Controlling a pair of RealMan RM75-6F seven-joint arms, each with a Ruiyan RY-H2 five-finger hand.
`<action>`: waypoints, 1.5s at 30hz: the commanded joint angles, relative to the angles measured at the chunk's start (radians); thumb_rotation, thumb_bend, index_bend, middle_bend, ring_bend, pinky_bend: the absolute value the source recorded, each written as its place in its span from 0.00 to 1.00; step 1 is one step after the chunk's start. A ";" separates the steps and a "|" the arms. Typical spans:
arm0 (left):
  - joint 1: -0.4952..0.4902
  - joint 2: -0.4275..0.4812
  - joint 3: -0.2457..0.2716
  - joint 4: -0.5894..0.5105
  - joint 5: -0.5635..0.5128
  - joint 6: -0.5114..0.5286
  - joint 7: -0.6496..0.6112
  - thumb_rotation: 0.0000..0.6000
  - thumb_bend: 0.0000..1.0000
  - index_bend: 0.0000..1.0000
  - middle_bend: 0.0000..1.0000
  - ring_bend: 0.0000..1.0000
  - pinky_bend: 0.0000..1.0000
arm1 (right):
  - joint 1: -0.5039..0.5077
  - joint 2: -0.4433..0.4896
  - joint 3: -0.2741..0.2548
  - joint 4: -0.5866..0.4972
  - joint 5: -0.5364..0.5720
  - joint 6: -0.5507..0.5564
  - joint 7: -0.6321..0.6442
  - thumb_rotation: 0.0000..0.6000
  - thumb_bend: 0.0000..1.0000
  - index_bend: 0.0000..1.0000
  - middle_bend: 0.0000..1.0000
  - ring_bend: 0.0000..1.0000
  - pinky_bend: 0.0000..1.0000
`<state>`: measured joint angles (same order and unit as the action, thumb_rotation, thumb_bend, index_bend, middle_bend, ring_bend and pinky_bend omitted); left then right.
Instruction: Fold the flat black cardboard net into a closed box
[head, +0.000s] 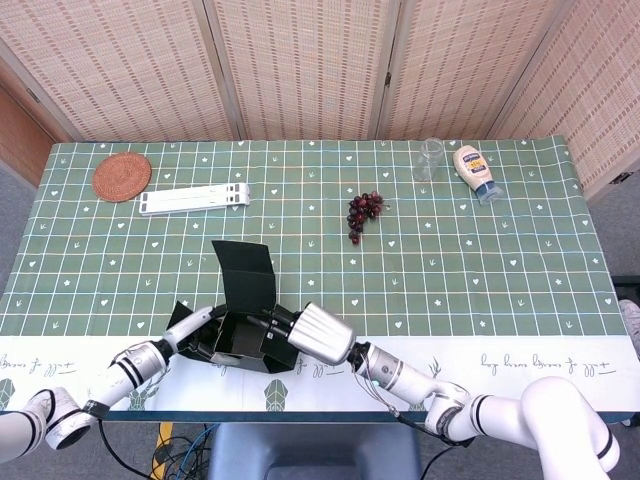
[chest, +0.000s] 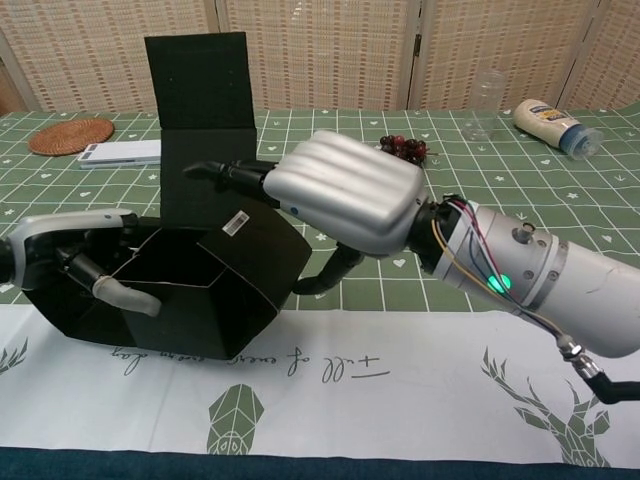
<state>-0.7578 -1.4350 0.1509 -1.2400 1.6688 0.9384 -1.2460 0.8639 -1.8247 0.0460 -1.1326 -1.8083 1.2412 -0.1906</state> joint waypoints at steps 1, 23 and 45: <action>-0.003 -0.007 -0.001 0.005 -0.003 -0.005 0.002 1.00 0.09 0.16 0.21 0.70 0.91 | 0.006 -0.013 -0.004 0.016 -0.006 -0.003 0.003 1.00 0.04 0.00 0.19 0.83 1.00; -0.008 -0.024 0.015 0.004 -0.001 -0.004 0.021 1.00 0.09 0.15 0.18 0.70 0.89 | 0.097 -0.072 0.015 0.091 -0.021 -0.066 0.031 1.00 0.09 0.02 0.24 0.84 1.00; -0.009 -0.035 0.024 0.009 0.010 0.018 0.012 1.00 0.09 0.15 0.18 0.70 0.89 | 0.155 -0.043 -0.016 0.059 -0.022 -0.149 0.031 1.00 0.25 0.28 0.39 0.88 1.00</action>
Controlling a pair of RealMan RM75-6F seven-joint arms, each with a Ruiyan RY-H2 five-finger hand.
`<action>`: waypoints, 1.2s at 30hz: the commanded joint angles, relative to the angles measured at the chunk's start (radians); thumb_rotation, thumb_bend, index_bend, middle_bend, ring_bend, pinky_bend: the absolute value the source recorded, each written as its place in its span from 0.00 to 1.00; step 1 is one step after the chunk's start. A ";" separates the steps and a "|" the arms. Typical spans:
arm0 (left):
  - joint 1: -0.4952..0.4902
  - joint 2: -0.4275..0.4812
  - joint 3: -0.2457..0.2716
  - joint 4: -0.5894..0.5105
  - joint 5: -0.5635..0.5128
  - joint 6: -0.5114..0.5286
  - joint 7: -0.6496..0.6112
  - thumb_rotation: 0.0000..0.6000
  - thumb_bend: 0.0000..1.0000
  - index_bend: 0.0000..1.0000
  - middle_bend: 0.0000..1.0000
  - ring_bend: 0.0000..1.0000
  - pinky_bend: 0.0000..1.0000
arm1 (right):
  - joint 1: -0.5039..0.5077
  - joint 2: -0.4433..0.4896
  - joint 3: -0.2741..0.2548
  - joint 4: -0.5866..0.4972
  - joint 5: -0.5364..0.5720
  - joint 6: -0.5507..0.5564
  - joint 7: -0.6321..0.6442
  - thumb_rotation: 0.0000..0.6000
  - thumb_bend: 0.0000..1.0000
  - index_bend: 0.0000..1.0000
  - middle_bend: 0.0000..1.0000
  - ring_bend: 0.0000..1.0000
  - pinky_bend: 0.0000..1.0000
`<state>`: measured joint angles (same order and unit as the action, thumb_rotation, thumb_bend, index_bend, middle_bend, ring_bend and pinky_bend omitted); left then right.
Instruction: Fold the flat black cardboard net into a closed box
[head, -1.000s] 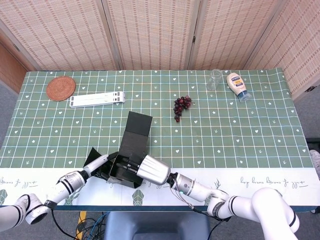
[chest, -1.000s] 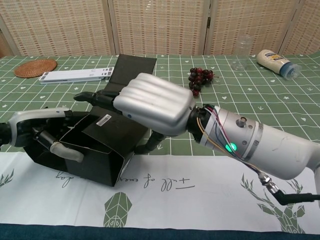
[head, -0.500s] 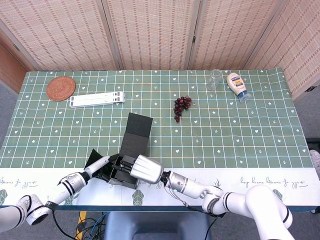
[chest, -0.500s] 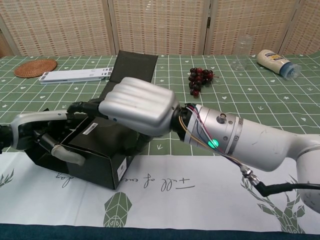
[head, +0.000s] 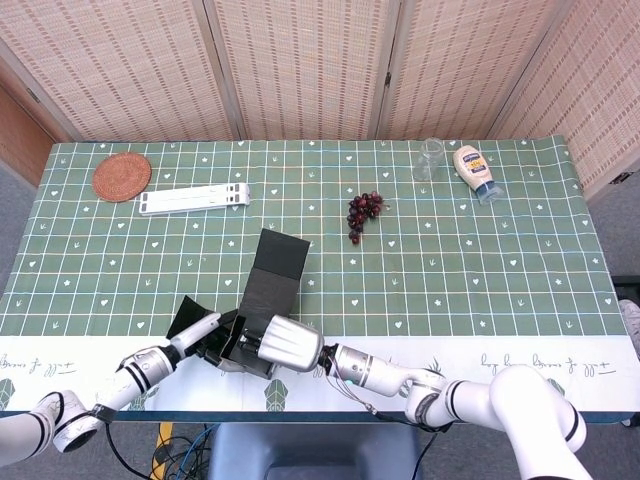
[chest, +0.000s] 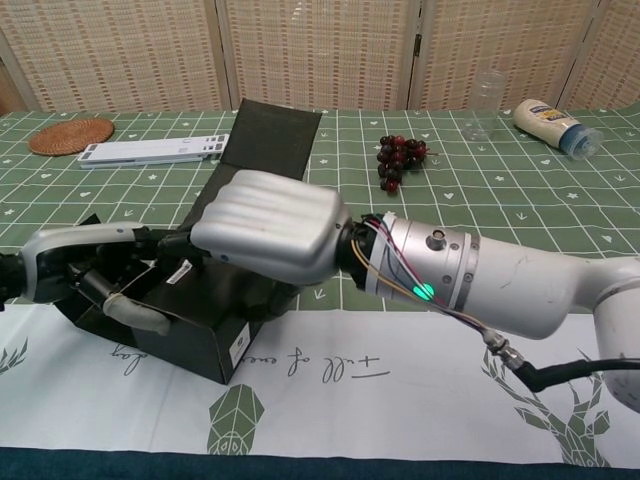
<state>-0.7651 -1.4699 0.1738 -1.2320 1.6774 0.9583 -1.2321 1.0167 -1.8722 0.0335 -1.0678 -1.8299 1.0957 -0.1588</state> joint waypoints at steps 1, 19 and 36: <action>-0.003 -0.001 0.002 0.002 0.001 -0.003 -0.002 1.00 0.09 0.14 0.18 0.70 0.89 | 0.003 0.007 -0.006 -0.010 -0.002 -0.004 0.001 1.00 0.25 0.28 0.39 0.88 1.00; -0.010 -0.003 0.008 0.009 0.001 -0.004 -0.040 1.00 0.09 0.09 0.12 0.70 0.89 | 0.006 0.043 -0.024 -0.049 0.003 -0.022 -0.009 1.00 0.25 0.28 0.39 0.88 1.00; -0.012 -0.002 0.014 0.007 0.005 0.005 -0.074 1.00 0.09 0.09 0.13 0.70 0.89 | 0.048 0.121 -0.046 -0.126 -0.003 -0.115 -0.025 1.00 0.31 0.31 0.41 0.89 1.00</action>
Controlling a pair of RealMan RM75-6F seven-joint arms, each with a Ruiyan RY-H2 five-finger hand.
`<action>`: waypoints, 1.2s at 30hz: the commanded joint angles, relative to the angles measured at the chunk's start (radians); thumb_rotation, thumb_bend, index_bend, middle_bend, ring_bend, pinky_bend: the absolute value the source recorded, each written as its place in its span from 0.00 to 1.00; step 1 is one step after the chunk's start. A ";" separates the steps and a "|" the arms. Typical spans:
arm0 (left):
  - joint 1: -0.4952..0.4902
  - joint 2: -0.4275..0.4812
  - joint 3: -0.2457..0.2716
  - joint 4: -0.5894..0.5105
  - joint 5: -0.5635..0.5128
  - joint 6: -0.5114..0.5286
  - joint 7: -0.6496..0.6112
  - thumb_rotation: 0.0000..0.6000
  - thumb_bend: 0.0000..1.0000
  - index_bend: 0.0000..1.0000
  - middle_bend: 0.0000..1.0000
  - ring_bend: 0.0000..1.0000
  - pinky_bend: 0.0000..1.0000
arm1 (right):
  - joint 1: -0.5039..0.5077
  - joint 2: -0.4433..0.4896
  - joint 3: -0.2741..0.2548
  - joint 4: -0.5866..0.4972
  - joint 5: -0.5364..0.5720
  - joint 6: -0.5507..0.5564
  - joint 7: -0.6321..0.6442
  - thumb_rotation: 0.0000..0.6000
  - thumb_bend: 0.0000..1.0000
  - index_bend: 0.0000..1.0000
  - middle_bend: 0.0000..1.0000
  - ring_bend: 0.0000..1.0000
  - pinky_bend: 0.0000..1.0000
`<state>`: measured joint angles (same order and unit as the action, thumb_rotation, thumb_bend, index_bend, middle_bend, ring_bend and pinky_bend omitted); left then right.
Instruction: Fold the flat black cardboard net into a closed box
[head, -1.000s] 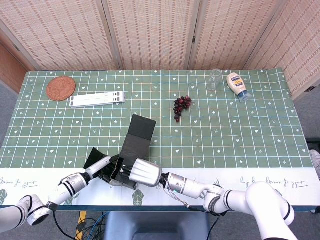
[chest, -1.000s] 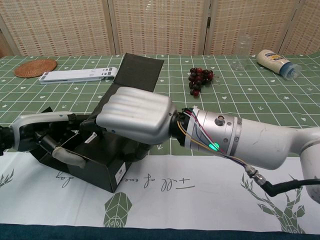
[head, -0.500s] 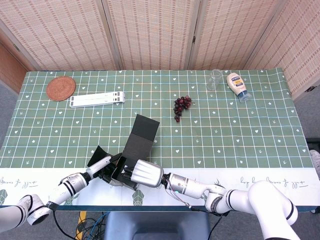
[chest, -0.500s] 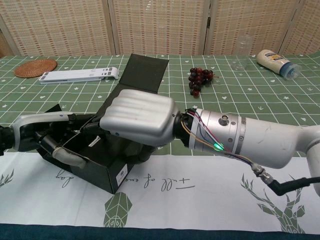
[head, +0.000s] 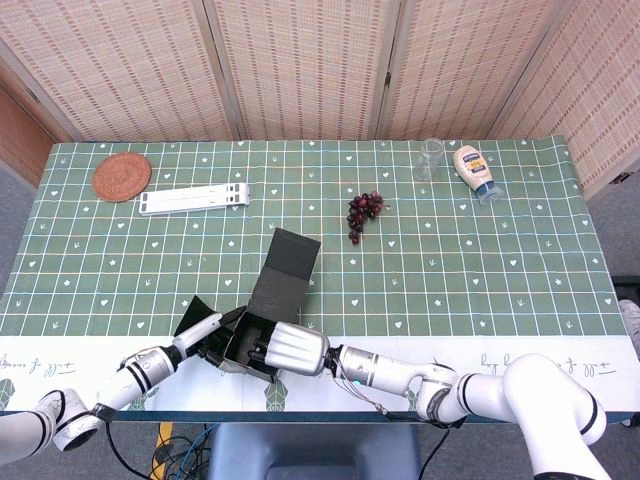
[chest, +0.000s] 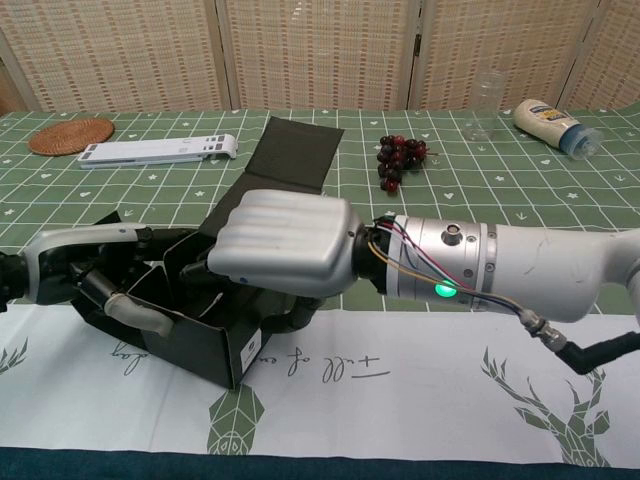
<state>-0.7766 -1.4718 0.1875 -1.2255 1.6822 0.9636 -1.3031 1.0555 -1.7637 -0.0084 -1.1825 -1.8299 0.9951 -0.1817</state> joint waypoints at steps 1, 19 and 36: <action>0.000 0.000 0.001 0.000 0.000 0.000 -0.006 1.00 0.09 0.09 0.12 0.70 0.89 | 0.013 0.018 -0.005 -0.016 -0.003 -0.021 -0.002 1.00 0.32 0.32 0.42 0.89 1.00; 0.002 0.001 0.006 -0.003 0.004 0.015 -0.035 1.00 0.09 0.09 0.12 0.70 0.89 | 0.068 0.079 -0.021 -0.085 -0.014 -0.092 0.035 1.00 0.53 0.63 0.64 0.91 1.00; 0.010 -0.006 -0.004 -0.001 -0.009 0.025 -0.018 1.00 0.09 0.10 0.12 0.70 0.89 | 0.073 0.102 -0.024 -0.089 -0.018 -0.087 0.012 1.00 0.55 0.73 0.76 0.91 1.00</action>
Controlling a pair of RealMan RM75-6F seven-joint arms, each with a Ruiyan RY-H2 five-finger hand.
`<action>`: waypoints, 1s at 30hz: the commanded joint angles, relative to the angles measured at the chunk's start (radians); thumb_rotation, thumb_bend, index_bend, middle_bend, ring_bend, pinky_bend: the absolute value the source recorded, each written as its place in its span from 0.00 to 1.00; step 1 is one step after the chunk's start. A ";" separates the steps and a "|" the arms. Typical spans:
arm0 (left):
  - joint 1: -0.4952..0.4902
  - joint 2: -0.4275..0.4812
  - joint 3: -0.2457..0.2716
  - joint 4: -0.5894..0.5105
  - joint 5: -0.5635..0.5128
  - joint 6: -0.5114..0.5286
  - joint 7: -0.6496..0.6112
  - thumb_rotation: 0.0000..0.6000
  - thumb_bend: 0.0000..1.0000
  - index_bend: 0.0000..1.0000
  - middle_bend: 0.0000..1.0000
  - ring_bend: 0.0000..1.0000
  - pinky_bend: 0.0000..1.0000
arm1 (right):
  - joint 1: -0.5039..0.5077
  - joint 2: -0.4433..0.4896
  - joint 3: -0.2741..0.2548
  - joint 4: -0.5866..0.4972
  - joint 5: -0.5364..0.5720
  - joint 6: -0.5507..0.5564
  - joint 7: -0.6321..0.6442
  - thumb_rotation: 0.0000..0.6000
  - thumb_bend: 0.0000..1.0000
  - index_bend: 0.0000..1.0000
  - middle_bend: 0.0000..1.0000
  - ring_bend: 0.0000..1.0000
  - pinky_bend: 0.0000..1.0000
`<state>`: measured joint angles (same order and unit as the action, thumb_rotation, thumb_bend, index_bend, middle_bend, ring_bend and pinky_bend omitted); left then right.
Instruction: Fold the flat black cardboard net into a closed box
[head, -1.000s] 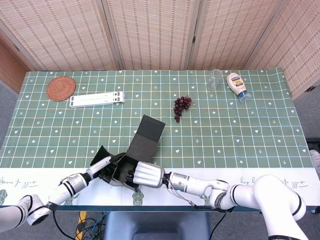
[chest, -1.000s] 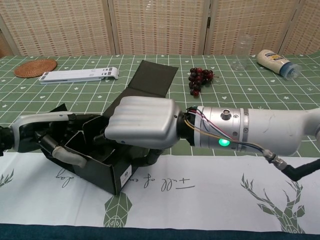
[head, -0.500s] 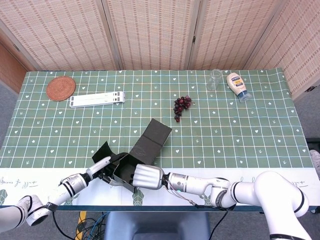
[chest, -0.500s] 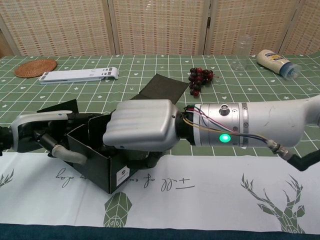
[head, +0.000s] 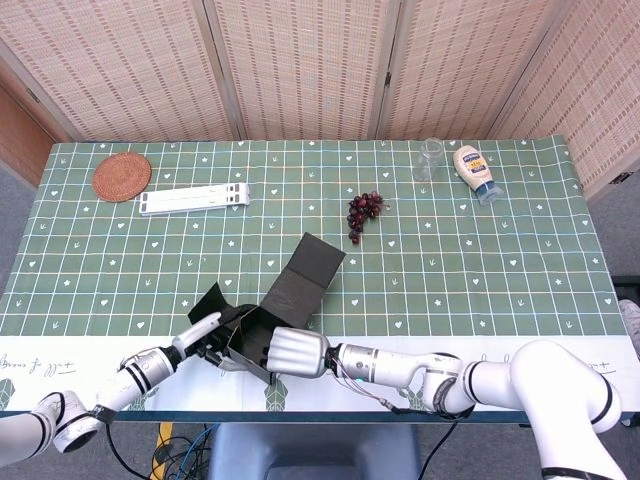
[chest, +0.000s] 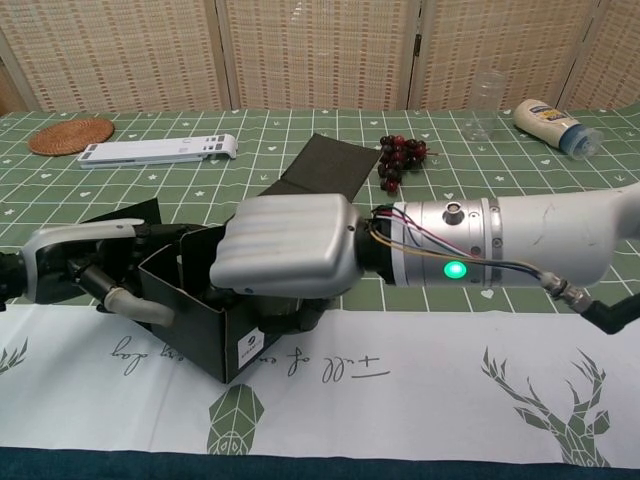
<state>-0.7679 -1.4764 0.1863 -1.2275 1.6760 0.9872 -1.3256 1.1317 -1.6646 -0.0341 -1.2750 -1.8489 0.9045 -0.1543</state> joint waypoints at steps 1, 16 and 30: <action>0.003 -0.002 -0.005 0.001 -0.004 0.003 0.008 1.00 0.09 0.10 0.12 0.70 0.89 | -0.007 0.005 0.004 0.004 0.005 0.004 -0.028 1.00 0.53 0.70 0.70 0.91 1.00; 0.018 -0.002 -0.031 -0.020 -0.031 0.012 0.060 1.00 0.09 0.07 0.06 0.69 0.89 | -0.093 0.019 0.070 -0.049 0.136 0.014 -0.209 1.00 0.19 0.00 0.13 0.85 1.00; 0.066 0.059 -0.064 -0.083 -0.054 0.087 0.095 1.00 0.09 0.07 0.06 0.68 0.89 | -0.258 0.182 0.074 -0.332 0.294 0.114 -0.107 1.00 0.19 0.00 0.19 0.84 1.00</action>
<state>-0.7052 -1.4214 0.1238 -1.3064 1.6227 1.0709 -1.2314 0.9102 -1.5337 0.0448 -1.5431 -1.5958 1.0119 -0.2881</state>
